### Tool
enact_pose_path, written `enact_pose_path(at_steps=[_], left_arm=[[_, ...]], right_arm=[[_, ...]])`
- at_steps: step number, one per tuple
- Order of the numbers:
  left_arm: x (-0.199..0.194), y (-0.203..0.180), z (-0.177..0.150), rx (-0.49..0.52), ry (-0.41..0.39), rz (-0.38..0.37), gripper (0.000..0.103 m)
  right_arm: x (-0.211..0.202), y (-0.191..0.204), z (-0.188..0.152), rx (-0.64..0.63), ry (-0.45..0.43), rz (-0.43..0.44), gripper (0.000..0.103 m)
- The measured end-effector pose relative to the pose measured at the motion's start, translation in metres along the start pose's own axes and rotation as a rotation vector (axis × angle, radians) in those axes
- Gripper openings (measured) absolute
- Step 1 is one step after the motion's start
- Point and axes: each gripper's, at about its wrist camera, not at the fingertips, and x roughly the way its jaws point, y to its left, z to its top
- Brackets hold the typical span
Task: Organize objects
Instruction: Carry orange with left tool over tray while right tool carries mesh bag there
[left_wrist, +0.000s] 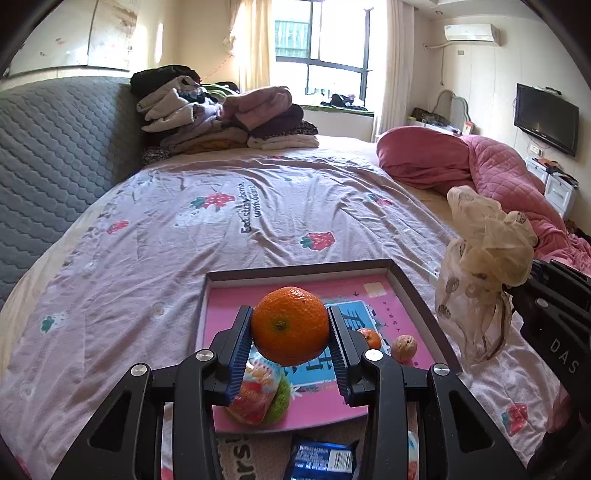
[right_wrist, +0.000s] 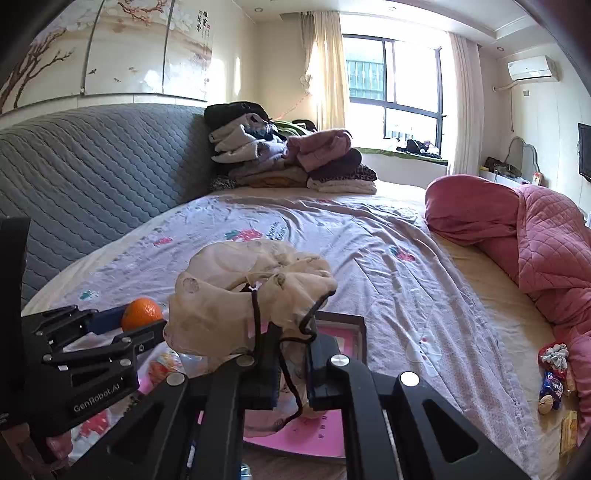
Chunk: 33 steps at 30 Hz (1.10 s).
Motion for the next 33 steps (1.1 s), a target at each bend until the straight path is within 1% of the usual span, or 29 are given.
enact_pose_path(at_steps=[4,9,16,22,26,33], left_arm=[[0.017,-0.005,-0.001,0.009,0.013,0.0,0.04],[0.04,-0.011,-0.008,0.007,0.056,-0.006,0.04],[0.068,-0.021,-0.025,0.04,0.112,-0.008,0.04],[0.094,-0.029,-0.038,0.073,0.173,-0.004,0.04],[0.105,-0.034,-0.045,0.091,0.199,-0.008,0.04],[0.114,-0.042,-0.053,0.124,0.213,-0.016,0.04]], right_arm=[[0.016,-0.006,-0.007,0.002,0.035,-0.021,0.01],[0.036,-0.011,-0.019,-0.006,0.088,-0.043,0.01],[0.064,-0.014,-0.038,-0.007,0.168,-0.044,0.01],[0.088,-0.018,-0.057,-0.015,0.245,-0.072,0.01],[0.095,-0.021,-0.064,-0.016,0.268,-0.085,0.01],[0.103,-0.02,-0.073,-0.027,0.299,-0.094,0.01]])
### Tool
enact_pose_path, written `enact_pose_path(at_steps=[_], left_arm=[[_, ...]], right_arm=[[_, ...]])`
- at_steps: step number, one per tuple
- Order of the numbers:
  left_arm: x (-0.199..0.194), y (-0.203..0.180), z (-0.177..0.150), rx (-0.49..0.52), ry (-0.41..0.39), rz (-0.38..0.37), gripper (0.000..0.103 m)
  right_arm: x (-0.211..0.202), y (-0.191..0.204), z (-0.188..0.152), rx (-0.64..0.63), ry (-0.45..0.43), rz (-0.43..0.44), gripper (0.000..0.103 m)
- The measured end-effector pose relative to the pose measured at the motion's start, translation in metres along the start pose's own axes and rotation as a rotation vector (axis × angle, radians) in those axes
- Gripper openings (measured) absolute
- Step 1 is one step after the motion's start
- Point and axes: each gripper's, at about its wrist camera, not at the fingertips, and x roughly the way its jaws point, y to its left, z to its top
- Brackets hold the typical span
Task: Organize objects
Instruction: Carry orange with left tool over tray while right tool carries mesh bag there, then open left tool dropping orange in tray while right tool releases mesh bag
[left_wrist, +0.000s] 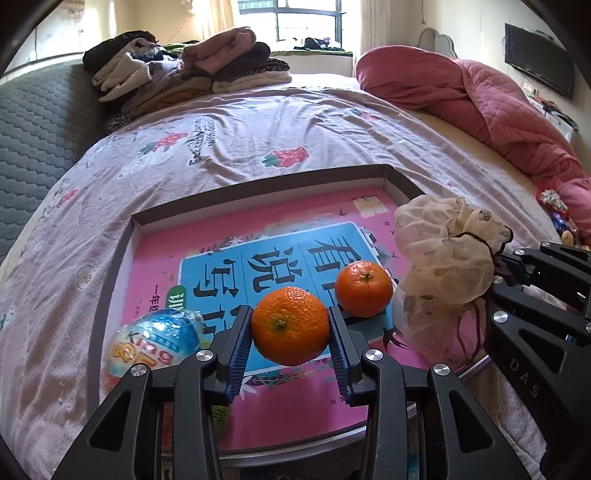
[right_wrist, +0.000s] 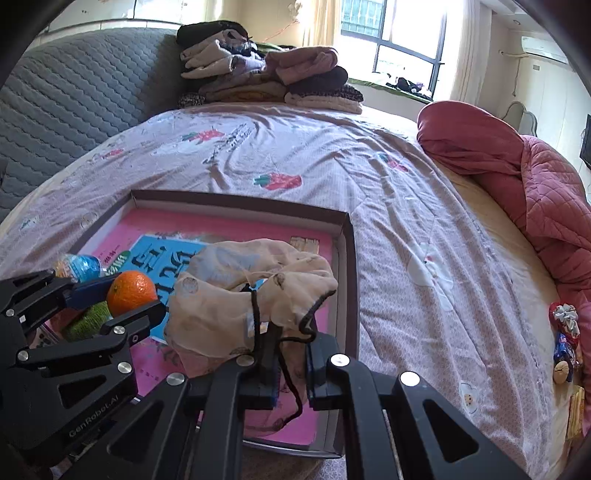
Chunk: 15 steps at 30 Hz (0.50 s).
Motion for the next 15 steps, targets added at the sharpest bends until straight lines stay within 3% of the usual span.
enact_pose_path(at_steps=[15], left_arm=[[0.0109,-0.0052,-0.0036,0.023,0.039,-0.005,0.041]], right_arm=[[0.0013,0.007,-0.0019,-0.056,-0.012,-0.047,0.011]])
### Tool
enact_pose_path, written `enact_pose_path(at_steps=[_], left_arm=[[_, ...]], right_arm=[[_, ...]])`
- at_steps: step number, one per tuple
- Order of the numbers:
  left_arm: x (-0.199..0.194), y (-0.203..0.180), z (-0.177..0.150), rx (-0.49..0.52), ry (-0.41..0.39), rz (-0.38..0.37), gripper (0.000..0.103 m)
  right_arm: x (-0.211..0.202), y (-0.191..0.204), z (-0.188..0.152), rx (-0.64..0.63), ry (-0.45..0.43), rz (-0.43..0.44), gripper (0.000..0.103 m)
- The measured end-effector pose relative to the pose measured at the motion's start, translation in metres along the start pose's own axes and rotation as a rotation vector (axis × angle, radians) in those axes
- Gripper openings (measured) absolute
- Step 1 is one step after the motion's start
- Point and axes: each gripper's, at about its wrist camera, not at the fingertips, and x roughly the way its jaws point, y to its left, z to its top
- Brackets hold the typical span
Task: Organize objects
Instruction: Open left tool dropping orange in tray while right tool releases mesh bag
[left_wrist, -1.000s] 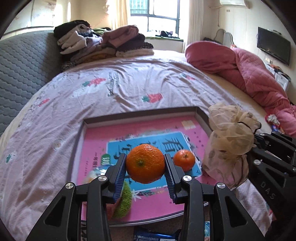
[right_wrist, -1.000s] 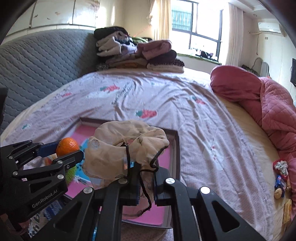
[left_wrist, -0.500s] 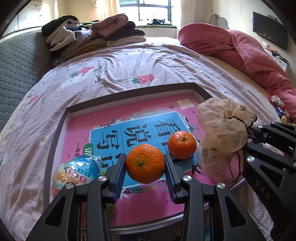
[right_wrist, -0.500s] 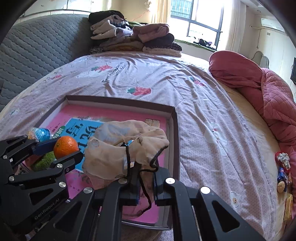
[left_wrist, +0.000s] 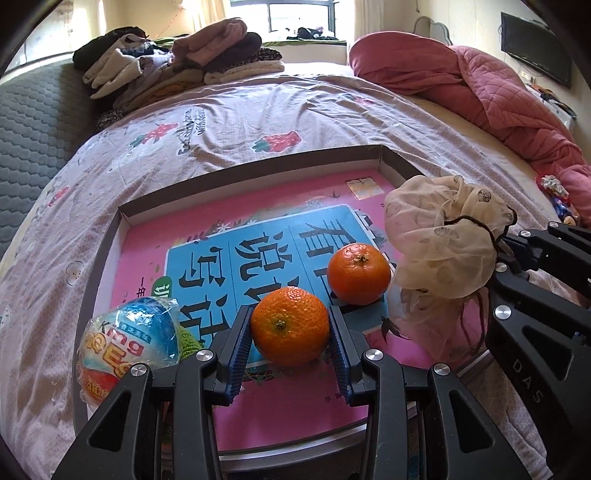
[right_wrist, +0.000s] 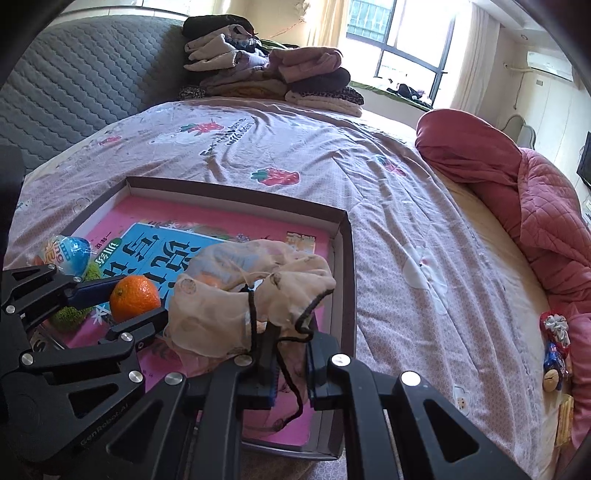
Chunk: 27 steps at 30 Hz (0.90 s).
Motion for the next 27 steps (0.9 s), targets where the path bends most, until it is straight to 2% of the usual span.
enact_pose_path(at_steps=[5,16,24,27], left_arm=[[-0.001,0.001,0.0,-0.006,0.004,-0.004,0.041],[-0.004,0.004,-0.001,-0.007,0.009,-0.009,0.042],[-0.001,0.006,-0.004,-0.015,0.033,-0.017,0.044],[-0.004,0.006,-0.005,-0.017,0.038,-0.018,0.045]], right_arm=[[-0.001,0.004,0.002,-0.024,0.005,-0.009,0.014],[-0.004,0.006,0.004,-0.063,0.017,-0.043,0.031],[-0.008,0.015,0.003,-0.173,0.048,-0.096,0.034],[-0.011,0.014,0.002,-0.183,0.055,-0.081,0.035]])
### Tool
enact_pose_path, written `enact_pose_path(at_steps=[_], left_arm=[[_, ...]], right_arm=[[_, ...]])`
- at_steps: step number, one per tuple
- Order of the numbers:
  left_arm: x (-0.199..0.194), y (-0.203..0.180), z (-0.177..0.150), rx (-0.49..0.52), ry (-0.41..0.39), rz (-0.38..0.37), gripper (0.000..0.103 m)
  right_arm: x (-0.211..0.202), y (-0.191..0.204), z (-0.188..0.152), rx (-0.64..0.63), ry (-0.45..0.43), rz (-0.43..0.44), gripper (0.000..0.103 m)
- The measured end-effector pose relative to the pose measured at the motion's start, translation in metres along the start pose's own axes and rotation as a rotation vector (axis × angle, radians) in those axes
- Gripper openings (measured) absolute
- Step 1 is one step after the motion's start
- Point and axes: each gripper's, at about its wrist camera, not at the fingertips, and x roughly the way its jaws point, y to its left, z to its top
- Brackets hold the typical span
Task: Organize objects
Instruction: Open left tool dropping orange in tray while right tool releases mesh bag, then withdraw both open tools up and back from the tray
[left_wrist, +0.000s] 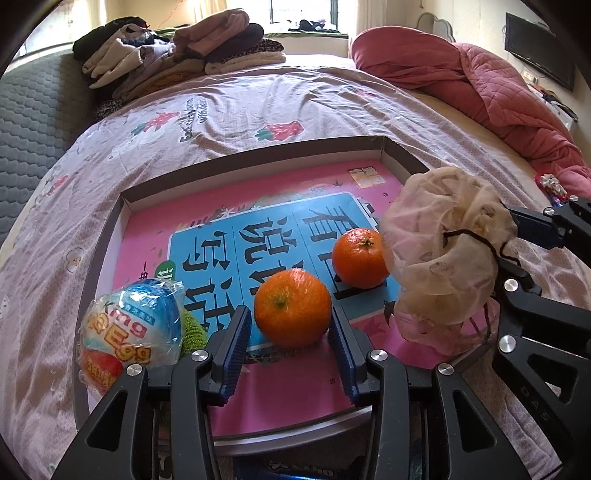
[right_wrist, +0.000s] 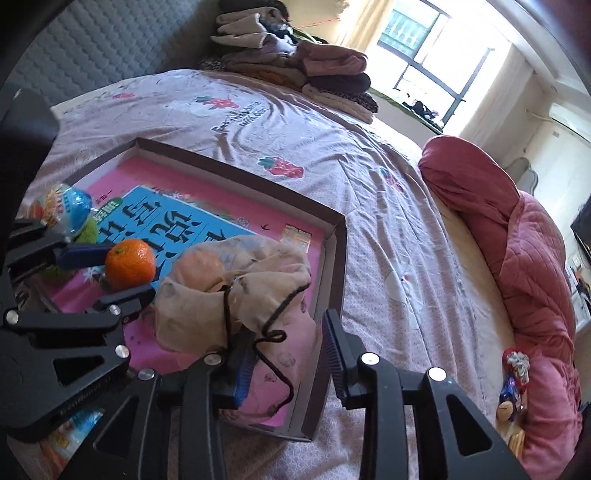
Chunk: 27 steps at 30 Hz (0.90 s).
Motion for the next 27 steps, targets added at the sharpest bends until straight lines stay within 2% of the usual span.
enact_pose_path(at_steps=[8,17,27], left_arm=[[-0.01,0.001,0.002,-0.001,-0.014,0.0,0.048],[-0.022,0.002,0.005,-0.01,-0.032,-0.006,0.049],[-0.031,0.001,0.004,-0.011,-0.044,-0.01,0.049]], right_arm=[[-0.008,-0.003,0.001,0.008,0.005,0.048,0.035],[-0.005,-0.011,0.0,0.04,0.04,0.06,0.035],[-0.01,-0.002,-0.002,-0.02,0.045,0.067,0.035]])
